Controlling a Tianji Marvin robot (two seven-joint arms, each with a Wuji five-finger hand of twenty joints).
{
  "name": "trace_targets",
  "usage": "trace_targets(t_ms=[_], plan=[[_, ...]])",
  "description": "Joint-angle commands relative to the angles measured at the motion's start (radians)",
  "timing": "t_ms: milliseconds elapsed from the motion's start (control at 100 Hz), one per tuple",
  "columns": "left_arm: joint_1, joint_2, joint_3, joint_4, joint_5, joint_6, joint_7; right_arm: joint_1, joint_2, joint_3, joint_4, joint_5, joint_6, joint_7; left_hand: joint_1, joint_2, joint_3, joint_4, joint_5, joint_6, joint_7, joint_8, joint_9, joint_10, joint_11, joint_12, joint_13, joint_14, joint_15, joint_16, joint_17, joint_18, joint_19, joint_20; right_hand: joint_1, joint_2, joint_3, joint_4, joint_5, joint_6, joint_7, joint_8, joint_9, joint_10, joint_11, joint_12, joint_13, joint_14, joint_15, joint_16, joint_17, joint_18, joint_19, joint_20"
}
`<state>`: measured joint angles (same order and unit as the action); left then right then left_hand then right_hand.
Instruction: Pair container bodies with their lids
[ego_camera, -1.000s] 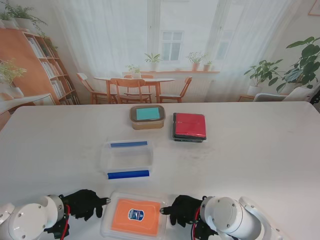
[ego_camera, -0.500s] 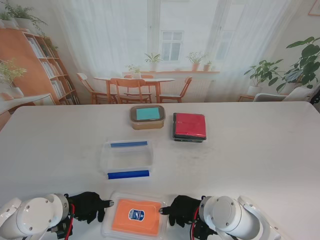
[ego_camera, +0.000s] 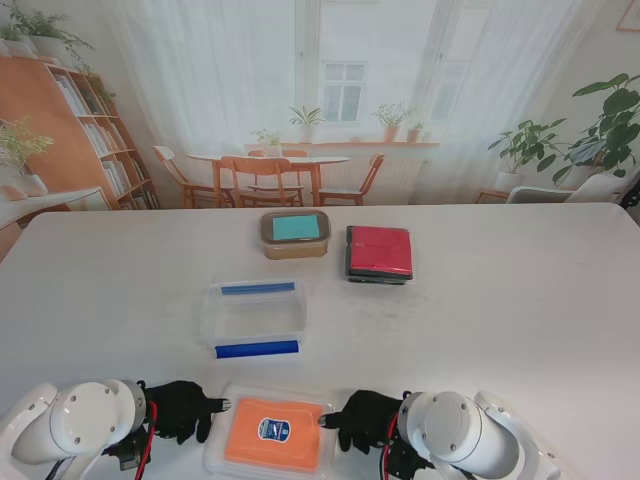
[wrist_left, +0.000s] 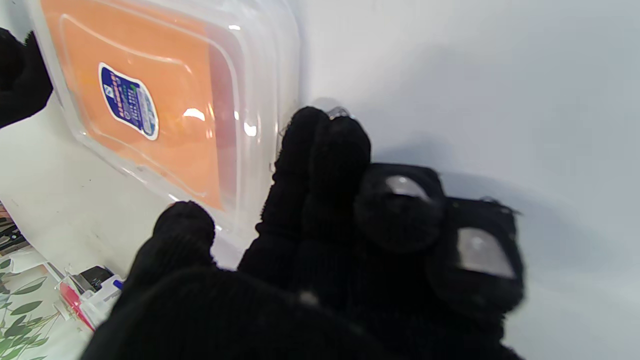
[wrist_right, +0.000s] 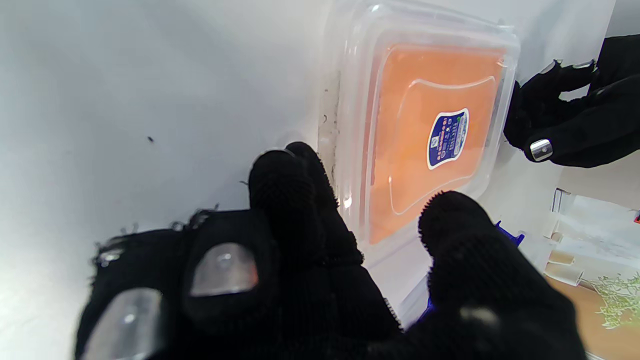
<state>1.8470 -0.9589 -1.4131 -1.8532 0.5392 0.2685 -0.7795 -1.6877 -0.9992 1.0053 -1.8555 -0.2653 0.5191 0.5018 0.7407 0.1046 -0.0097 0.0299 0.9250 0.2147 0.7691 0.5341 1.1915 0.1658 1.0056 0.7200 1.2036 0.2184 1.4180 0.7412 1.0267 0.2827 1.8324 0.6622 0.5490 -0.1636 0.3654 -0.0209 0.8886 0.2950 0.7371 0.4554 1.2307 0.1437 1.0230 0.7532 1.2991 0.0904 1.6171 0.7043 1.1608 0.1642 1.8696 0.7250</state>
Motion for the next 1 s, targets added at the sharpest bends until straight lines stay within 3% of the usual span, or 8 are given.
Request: trace_targets(t_ms=[0,340,680,990], plan=[[0.005,0.003,0.016,0.044,0.007,0.009,-0.01,0.0,0.0,-0.002,0.01,0.0,0.007,0.015,-0.054,0.014,-0.024,-0.039,-0.196,0.137,-0.209,-0.005,0.01,-0.012,0.01,-0.008,0.029,0.088,0.092,-0.007,0.073,-0.228,0.262,-0.017,-0.007,0.006,-0.015,-0.002,0.053,0.112,-0.061,-0.025,0.062,0.142,0.055,0.006,0.011,-0.061,0.115,0.023,0.071,-0.299,0.224,0.005],[-0.044,0.012,0.075,0.077,-0.076,0.086,-0.027,0.013,-0.005,-0.005,0.019,0.029,0.028,0.008,-0.058,0.016,-0.025,-0.04,-0.211,0.15,-0.21,-0.001,0.0,-0.001,0.004,-0.01,0.016,0.098,0.084,-0.007,0.071,-0.223,0.262,-0.029,-0.005,0.003,-0.011,-0.001,0.047,0.112,-0.062,-0.024,0.055,0.143,0.054,0.006,0.011,-0.056,0.108,0.018,0.07,-0.298,0.224,-0.002],[-0.056,0.024,0.083,0.087,-0.142,0.101,-0.076,0.018,-0.015,-0.005,0.027,0.072,0.039,-0.014,-0.073,0.023,-0.027,-0.041,-0.188,0.138,-0.211,-0.004,-0.004,0.001,-0.002,-0.013,0.005,0.107,0.08,-0.004,0.071,-0.218,0.262,-0.041,-0.003,-0.005,-0.002,0.002,0.036,0.111,-0.071,-0.022,0.038,0.15,0.049,0.004,0.01,-0.044,0.096,0.005,0.067,-0.29,0.224,-0.019],[-0.07,0.022,0.098,0.098,-0.211,0.11,-0.069,0.03,-0.025,-0.008,0.034,0.111,0.038,-0.031,-0.1,0.015,-0.029,-0.04,-0.175,0.14,-0.235,-0.017,-0.008,0.006,-0.008,-0.014,-0.003,0.115,0.075,-0.001,0.068,-0.215,0.262,-0.044,-0.002,-0.011,0.004,0.003,0.028,0.114,-0.08,-0.022,0.029,0.155,0.045,0.003,0.01,-0.035,0.093,-0.005,0.065,-0.283,0.224,-0.034]])
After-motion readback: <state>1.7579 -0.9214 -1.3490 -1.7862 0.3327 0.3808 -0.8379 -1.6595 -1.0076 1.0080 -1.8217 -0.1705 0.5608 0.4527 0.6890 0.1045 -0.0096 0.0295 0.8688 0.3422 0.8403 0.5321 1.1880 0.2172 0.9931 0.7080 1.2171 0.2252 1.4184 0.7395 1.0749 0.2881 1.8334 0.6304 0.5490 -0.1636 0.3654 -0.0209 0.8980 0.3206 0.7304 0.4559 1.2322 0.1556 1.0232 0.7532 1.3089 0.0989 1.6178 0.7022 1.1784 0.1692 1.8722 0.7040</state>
